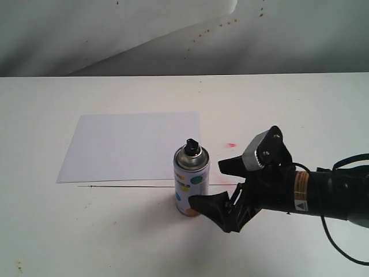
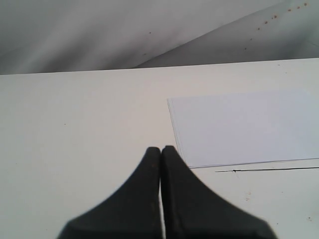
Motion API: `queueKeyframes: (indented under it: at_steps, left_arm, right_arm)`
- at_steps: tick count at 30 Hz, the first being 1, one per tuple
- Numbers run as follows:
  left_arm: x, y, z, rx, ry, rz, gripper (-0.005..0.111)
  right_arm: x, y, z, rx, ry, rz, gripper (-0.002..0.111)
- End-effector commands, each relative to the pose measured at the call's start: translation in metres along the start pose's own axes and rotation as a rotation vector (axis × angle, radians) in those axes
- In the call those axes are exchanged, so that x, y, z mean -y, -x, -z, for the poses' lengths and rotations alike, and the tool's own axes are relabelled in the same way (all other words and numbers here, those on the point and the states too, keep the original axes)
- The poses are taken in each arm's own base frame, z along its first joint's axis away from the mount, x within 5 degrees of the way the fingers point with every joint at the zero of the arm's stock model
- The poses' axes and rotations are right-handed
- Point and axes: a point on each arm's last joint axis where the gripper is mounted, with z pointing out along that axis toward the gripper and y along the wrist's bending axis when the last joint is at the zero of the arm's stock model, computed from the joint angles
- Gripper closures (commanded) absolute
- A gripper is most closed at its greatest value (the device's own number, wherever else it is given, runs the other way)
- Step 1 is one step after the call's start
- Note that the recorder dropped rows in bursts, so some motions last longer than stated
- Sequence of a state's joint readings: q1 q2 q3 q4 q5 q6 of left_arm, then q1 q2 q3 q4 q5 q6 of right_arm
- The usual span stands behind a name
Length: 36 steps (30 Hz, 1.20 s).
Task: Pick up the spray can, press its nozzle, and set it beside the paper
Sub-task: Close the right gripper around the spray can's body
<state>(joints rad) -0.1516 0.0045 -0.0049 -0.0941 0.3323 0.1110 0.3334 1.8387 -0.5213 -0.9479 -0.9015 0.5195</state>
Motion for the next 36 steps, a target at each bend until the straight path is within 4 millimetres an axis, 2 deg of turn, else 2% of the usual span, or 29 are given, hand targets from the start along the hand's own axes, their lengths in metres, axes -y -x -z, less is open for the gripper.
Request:
queueKeyframes:
  at_steps: [1, 6, 36]
  left_arm:
    - [-0.0002, -0.0001, -0.0002, 0.014, 0.003, 0.004, 0.107]
    - [-0.0002, -0.0001, -0.0002, 0.014, 0.003, 0.004, 0.107]
    - [-0.0002, -0.0001, -0.0002, 0.014, 0.003, 0.004, 0.107]
  right_arm:
    - [-0.0040, 0.0007, -0.0101, 0.007, 0.005, -0.014, 0.011]
    - [-0.0025, 0.0033, -0.0131, 0.043, -0.041, -0.017, 0.011]
    - [-0.0007, 0.0050, -0.0136, 0.061, -0.073, -0.040, 0.011]
